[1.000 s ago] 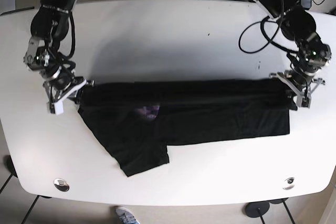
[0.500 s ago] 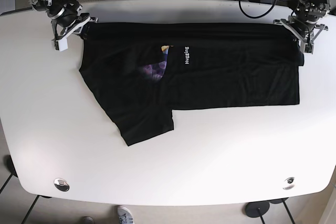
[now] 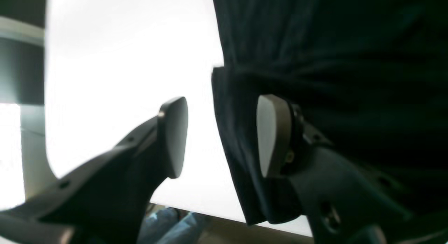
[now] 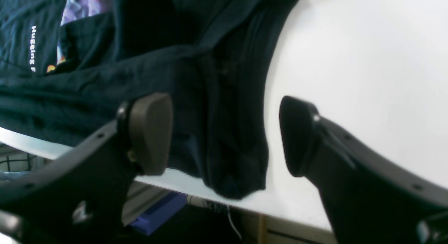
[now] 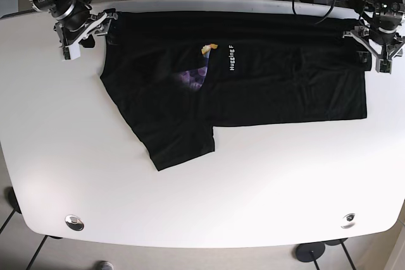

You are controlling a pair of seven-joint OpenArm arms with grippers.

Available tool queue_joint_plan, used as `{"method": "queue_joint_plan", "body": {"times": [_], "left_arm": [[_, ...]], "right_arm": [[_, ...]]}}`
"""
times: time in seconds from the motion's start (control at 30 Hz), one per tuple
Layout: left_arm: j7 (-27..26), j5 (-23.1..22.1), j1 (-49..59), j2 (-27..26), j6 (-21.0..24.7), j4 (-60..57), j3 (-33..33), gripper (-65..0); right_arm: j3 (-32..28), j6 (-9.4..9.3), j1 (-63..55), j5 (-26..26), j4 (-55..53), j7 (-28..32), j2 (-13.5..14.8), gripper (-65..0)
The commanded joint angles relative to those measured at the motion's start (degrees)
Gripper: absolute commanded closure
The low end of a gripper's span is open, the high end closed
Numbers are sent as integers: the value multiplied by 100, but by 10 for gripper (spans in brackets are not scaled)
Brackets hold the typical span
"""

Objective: Fold the T-shirt properly
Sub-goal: 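Grasp the black shirt edge with both grippers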

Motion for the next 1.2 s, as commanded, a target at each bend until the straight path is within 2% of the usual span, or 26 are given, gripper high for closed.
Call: {"method": "queue_joint_plan", "body": {"times": [0.03,0.1,0.2,0.43,0.47,0.53,0.6,0.73,0.8,0.83,0.93,1.0,1.1,1.13,1.2], "left_arm": [[-36,-15,-146,-53,36,184,24,-299],[-36,-15,-243,-53,36,184,59,-299],[-36,38,-577,-53,36,167,59,-299],[-36,38,-937,-71,36,-97,68,-299],[-36,38,-1052,-62,36,-167,42,-300],[-36,38,-1192,-80,36,-370,15,-304],[-36,38,-1236,-80,36,-537,15,-306],[-36,11,-1438,-88,1104,-607,59,-314],[-36,11,-1588,-88,1412,-800,50,-367],[-45,29,-1667,-88,1544,-1011,33,-415],[-54,38,-1913,-185,1763,-1363,33,-471],[-62,20,-2010,-326,1816,-1706,77,-478],[-71,20,-2291,-554,1799,-2427,261,-472],[-71,11,-2379,-669,1799,-2778,314,-471],[-80,3,-2502,-774,1781,-3148,349,-471]], "right_arm": [[-8,35,378,62,-68,147,23,-457],[-25,35,765,53,-279,147,5,-457],[-412,26,1521,-140,-789,129,40,-457],[-720,43,3174,-1301,-2301,147,49,-457],[-799,78,3341,-1433,-2538,156,58,-457],[-931,281,3508,-1635,-2828,156,58,-453],[-1001,483,3517,-1767,-2978,164,14,-420],[-1379,553,3481,-1758,-3004,164,-12,-349],[-1423,553,3402,-1802,-3013,164,-162,-342],[-1423,553,3367,-1802,-3013,164,-232,-342],[-1458,536,3332,-1802,-3013,323,-276,-333],[-1458,518,3323,-1802,-3013,428,-276,-249],[-1458,509,3323,-1802,-3013,472,-276,-49],[-1458,500,3341,-1802,-3013,472,-276,-17],[-1432,500,3350,-1802,-3013,472,-276,-27]]}}
